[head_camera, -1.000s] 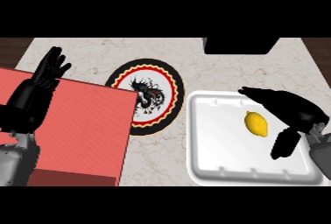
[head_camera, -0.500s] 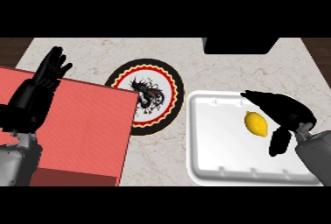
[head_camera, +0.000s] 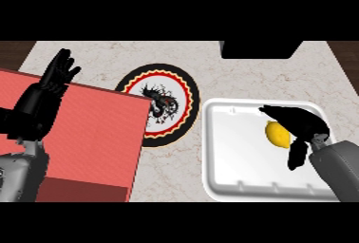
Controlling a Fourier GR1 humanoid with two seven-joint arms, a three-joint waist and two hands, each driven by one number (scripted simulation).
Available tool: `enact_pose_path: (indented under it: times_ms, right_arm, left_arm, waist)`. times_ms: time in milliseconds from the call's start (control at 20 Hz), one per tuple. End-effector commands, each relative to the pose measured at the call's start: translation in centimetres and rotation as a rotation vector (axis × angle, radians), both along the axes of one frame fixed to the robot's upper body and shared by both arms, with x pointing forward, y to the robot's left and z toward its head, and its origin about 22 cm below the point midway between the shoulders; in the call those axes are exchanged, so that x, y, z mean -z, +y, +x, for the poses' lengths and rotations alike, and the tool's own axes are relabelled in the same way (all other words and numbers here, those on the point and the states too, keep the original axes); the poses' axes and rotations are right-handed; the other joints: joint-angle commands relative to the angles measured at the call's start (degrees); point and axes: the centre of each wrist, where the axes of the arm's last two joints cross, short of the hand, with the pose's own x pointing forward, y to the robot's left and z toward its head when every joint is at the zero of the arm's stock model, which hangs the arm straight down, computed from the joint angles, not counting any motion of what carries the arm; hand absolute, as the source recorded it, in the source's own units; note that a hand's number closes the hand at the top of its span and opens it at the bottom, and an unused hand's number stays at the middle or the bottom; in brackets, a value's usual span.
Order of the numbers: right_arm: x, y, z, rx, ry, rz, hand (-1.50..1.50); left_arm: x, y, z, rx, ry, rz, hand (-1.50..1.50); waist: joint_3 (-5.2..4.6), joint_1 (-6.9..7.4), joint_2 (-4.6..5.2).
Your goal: Pick the lemon from the tray and place it in the plate
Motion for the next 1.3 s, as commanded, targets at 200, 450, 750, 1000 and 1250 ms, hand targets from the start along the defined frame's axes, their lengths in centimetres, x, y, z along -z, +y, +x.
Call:
enact_pose_path:
  times_ms: [200,450,750,1000,1250]
  right_arm:
    - [4.4,0.9,0.4,0.014,0.032,-0.083,-1.5]
    - [2.9,0.6,1.4,-0.046,-0.189,0.056,1.5]
    - [4.4,0.8,-1.0,0.121,-0.362,0.028,1.5]
    - [9.1,-3.6,-6.0,0.721,-0.246,-0.142,1.5]
    - [8.2,2.0,-8.9,0.842,-0.44,-0.136,1.5]
  left_arm:
    - [-0.4,-0.8,0.0,0.002,-0.009,-0.003,0.0]
    - [-2.0,1.4,1.2,-0.01,0.0,-0.01,0.0]
    - [-0.2,1.2,-0.5,-0.019,0.005,-0.001,0.0]
    - [0.6,2.8,-1.4,-0.133,0.034,0.008,0.0]
    - [0.6,3.7,-2.0,-0.137,0.055,0.012,0.0]
  waist:
    - [0.02,0.1,-0.02]
    - [0.04,-0.08,0.11]
    - [-0.02,-0.98,-0.34]
    - [-0.33,-9.33,-2.51]
    - [-0.51,-7.68,-2.6]
